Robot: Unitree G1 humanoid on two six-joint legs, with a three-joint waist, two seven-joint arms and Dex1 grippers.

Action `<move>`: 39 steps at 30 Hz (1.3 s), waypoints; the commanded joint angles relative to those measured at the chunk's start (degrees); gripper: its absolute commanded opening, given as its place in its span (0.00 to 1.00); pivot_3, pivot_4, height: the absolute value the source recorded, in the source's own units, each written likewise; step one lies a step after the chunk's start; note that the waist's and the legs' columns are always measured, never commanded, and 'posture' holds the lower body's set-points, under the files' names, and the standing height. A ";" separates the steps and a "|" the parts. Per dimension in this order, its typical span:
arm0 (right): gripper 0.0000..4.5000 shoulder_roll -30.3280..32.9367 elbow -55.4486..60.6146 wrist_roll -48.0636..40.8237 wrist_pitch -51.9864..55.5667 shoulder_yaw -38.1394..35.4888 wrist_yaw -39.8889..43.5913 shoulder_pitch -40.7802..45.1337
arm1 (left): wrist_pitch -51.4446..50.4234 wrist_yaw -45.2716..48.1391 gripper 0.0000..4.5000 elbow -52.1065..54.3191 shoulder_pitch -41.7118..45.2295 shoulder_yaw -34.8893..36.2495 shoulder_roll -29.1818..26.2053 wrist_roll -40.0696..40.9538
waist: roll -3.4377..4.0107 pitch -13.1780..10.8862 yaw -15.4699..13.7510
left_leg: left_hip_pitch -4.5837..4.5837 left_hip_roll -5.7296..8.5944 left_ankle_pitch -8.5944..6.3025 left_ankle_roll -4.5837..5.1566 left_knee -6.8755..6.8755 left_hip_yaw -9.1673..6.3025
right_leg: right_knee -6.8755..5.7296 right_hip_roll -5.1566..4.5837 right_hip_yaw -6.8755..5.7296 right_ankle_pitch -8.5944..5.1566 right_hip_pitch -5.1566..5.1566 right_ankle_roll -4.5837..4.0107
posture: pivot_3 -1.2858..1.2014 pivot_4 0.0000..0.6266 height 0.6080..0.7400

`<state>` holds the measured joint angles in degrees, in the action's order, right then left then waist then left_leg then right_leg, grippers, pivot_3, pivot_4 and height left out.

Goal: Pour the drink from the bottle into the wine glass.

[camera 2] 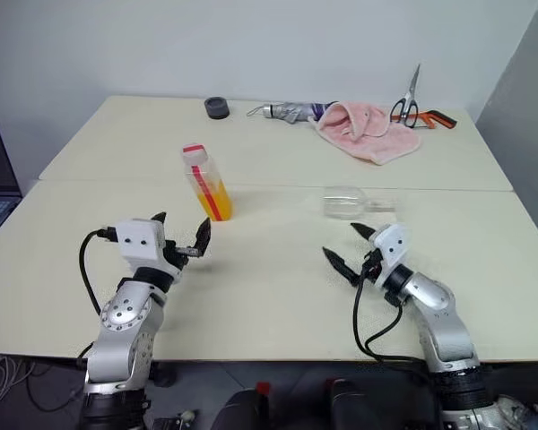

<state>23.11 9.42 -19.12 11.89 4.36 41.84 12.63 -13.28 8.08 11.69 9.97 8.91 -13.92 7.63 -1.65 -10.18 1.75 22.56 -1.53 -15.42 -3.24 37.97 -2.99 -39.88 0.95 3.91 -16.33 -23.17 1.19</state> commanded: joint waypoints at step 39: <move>1.00 2.21 4.23 -7.59 11.62 0.83 7.88 14.96 | 4.27 -12.75 0.99 -25.15 27.33 -1.00 4.55 -5.20 | -0.02 -0.01 -0.05 | 0.14 0.04 0.01 -0.01 0.01 -0.15 | 0.03 -0.05 -0.18 0.01 -0.02 -0.01 | 0.52 0.24 1.00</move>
<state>25.58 12.94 -25.88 23.30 5.75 49.69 26.12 -10.51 -4.20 -13.92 35.86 7.24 -9.23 3.04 -1.67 -10.19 1.70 22.70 -1.50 -15.42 -3.25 37.97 -3.14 -39.86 0.90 3.74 -16.32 -23.20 1.18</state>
